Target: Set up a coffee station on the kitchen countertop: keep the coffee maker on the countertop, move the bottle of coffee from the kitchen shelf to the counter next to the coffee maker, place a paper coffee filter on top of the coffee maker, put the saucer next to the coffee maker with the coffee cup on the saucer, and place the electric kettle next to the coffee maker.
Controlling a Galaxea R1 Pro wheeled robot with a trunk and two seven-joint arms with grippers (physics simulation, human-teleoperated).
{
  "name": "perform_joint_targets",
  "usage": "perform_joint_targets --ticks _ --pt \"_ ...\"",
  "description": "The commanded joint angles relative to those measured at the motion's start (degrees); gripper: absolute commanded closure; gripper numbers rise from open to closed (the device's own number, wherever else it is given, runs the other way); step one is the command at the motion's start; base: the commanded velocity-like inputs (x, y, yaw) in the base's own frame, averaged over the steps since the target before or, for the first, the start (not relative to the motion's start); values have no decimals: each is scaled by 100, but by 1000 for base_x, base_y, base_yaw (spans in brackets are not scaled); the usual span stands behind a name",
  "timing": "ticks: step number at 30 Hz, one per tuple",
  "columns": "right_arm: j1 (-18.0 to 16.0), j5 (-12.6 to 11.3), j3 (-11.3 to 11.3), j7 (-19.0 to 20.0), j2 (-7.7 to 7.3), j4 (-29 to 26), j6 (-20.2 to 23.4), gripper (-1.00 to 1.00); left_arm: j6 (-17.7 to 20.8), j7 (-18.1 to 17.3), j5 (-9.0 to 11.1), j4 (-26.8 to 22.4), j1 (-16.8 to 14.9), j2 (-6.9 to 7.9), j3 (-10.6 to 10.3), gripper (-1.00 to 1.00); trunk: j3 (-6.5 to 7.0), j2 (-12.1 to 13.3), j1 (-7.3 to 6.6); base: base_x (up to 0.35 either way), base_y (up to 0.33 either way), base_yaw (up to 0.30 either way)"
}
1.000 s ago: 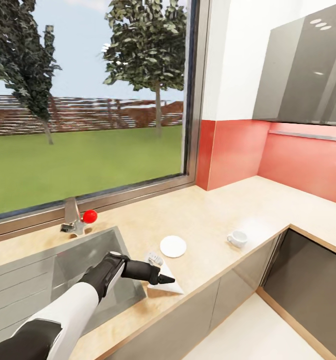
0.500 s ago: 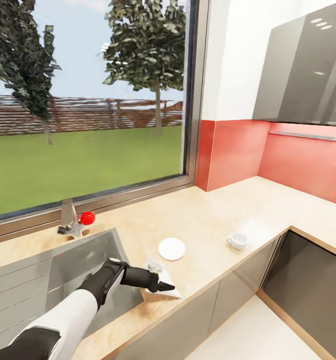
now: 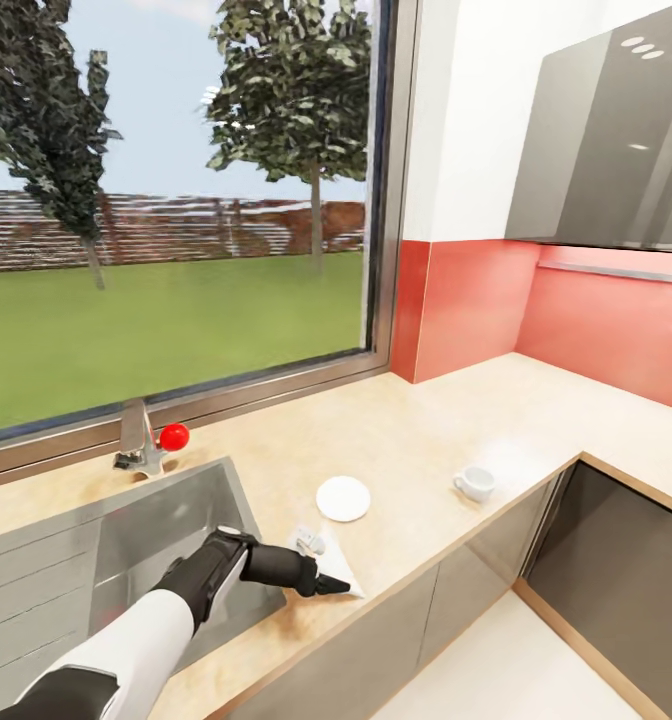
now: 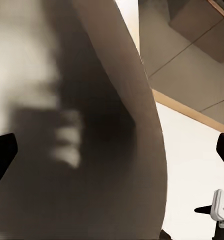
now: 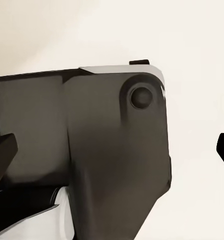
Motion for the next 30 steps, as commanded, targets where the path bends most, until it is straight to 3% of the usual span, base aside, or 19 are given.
perform_joint_targets --ticks 1,16,17,30 --pt "-3 1 -38 -2 4 1 -17 -100 49 -17 -55 -9 6 -1 2 -100 -13 -11 5 126 -77 0" --pt "-3 1 -30 -2 4 4 -17 -100 43 -10 -58 -9 103 -2 1 -100 -13 -11 5 31 -17 0" --pt "-3 1 -30 -2 4 4 -17 -100 43 -6 -59 -9 104 -7 1 100 -13 -11 5 0 0 0" --pt "-3 1 -30 -2 4 4 -17 -100 43 -13 -51 -12 107 4 1 100 -13 -11 5 0 0 0"
